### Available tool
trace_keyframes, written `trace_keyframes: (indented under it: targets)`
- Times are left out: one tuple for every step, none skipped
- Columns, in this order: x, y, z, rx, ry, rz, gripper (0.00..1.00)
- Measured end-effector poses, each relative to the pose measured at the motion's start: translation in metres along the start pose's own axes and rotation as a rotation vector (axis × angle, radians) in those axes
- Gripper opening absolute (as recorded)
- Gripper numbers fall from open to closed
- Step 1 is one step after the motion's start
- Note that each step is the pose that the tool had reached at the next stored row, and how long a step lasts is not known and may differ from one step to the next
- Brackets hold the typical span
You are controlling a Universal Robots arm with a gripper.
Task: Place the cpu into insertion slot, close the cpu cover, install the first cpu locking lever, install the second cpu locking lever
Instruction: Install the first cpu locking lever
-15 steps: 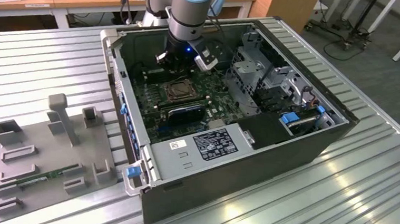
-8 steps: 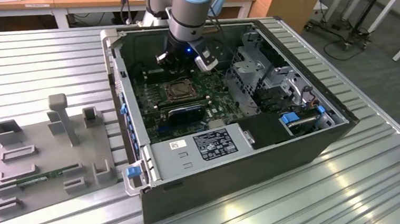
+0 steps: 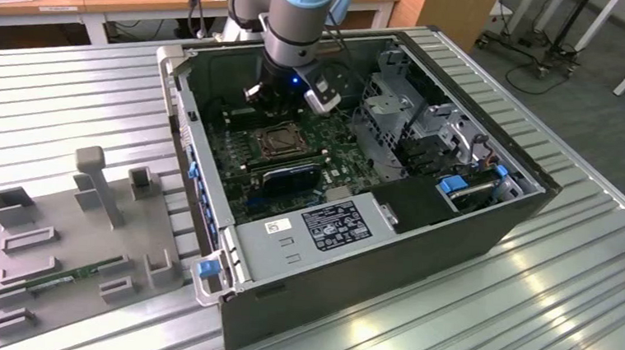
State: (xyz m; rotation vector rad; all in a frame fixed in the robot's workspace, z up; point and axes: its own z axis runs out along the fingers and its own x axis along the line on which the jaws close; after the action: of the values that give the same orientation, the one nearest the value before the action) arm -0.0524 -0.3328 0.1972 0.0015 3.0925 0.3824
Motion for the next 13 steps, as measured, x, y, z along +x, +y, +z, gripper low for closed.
trace_keyframes:
  targets:
    - [0.0000, -0.0002, 0.0004, 0.0000, 0.0000, 0.000, 0.11]
    - [0.0000, -0.0004, 0.0009, 0.0000, 0.0000, 0.000, 0.11]
    - [0.0000, -0.0006, 0.0013, 0.0000, 0.0000, 0.000, 0.11]
    - [0.0000, -0.0008, 0.0018, 0.0000, 0.0000, 0.000, 0.11]
    - [0.0001, -0.0010, 0.0022, 0.0000, 0.0000, 0.000, 0.11]
    - [0.0001, -0.0012, 0.0026, 0.0000, 0.0000, 0.000, 0.11]
    - [0.0001, -0.0014, 0.0030, 0.0000, 0.0000, 0.000, 0.11]
    - [0.0001, -0.0015, 0.0035, -0.0002, 0.0000, 0.000, 0.11]
    - [0.0001, -0.0017, 0.0039, 0.0000, 0.0001, 0.000, 0.11]
    - [0.0001, -0.0019, 0.0042, 0.0001, 0.0001, 0.000, 0.11]
    - [0.0001, -0.0020, 0.0046, 0.0002, 0.0002, 0.000, 0.11]
    - [0.0001, -0.0022, 0.0049, 0.0002, 0.0002, 0.000, 0.11]
    - [0.0002, -0.0023, 0.0054, 0.0002, 0.0001, 0.000, 0.11]
